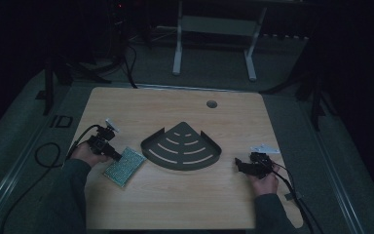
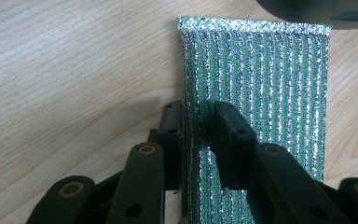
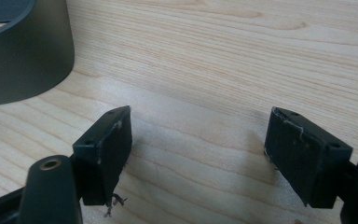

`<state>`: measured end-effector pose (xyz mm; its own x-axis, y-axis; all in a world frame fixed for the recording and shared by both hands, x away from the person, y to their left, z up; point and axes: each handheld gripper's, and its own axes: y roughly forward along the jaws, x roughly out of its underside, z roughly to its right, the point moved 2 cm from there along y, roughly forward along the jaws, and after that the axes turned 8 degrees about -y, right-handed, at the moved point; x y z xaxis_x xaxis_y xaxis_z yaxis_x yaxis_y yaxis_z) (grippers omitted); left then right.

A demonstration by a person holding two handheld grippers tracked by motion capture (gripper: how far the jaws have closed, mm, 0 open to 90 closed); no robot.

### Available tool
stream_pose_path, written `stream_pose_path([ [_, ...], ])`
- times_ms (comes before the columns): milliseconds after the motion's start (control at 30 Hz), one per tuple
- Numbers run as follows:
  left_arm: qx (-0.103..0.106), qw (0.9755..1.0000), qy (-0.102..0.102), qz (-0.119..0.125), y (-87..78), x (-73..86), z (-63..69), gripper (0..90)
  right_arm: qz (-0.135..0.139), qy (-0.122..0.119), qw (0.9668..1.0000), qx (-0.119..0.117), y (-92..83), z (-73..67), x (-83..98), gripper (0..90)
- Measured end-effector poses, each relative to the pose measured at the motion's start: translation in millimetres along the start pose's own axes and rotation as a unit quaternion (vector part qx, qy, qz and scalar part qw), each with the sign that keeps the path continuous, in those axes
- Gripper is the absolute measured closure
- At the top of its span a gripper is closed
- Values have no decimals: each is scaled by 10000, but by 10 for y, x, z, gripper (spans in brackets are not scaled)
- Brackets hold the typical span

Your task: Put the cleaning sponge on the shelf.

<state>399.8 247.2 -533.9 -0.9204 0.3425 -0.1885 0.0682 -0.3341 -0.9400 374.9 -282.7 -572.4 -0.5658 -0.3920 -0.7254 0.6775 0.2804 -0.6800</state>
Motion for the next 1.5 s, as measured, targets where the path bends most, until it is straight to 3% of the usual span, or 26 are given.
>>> stream_pose_path([
  [200, 96, 9996, -124, -248, 15, -56, -23, 740, 0, -1, 10000, -1, 0, 0, 0, 226],
  [400, 261, 9982, -274, -469, 23, -96, -38, 801, 2, -6, 10000, -4, 1, 1, 0, 225],
  [667, -52, 9976, -165, -664, 6, -141, 38, 895, 2, -9, 10000, -5, 1, 2, 0, 225],
  [733, -35, 9976, -238, -655, 1, -141, 39, 900, 2, -9, 10000, -6, 1, 2, 0, 225],
  [1267, 148, 9991, -149, -359, -307, -84, 48, 900, 1, -10, 10000, -6, 1, 2, -1, 225],
  [1500, 80, 9996, -89, -271, -428, -105, 66, 900, 1, -8, 10000, -7, 1, 2, -1, 225],
])
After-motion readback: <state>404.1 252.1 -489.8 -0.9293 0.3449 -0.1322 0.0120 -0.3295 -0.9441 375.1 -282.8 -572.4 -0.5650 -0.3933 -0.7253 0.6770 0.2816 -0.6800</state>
